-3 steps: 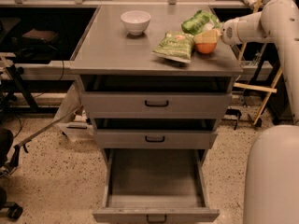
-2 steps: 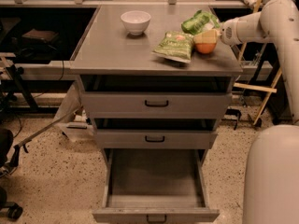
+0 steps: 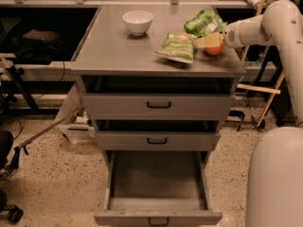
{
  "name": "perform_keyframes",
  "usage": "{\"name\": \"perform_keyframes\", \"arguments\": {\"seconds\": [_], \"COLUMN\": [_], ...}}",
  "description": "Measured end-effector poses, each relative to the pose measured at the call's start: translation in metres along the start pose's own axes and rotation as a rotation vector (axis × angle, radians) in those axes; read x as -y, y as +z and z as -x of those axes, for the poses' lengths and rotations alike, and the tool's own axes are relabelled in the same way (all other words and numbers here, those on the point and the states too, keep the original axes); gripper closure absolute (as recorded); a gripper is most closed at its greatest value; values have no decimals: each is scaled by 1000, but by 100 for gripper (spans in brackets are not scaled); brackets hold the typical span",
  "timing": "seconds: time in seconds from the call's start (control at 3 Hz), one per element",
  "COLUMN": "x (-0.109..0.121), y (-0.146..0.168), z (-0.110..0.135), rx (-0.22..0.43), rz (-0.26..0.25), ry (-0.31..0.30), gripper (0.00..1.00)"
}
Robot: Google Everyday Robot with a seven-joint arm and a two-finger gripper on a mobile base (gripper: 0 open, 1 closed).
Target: Pick orange from bottom drawer and place on counter
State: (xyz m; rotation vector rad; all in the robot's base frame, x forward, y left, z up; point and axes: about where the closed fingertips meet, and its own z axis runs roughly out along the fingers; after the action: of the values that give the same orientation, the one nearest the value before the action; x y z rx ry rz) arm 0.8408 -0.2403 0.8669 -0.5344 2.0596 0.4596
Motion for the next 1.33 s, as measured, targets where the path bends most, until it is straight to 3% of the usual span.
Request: {"name": "perform_keyframes", "arguments": {"seconds": [0.67,1.0,1.33], "x": [1,13,-8], "y": [-6,-74,-189], "z": [4,33,87], "rx": [10,106,282], "rz": [-18,-120,-242], "ry": [7,17,39], "gripper": [0,0,0]}}
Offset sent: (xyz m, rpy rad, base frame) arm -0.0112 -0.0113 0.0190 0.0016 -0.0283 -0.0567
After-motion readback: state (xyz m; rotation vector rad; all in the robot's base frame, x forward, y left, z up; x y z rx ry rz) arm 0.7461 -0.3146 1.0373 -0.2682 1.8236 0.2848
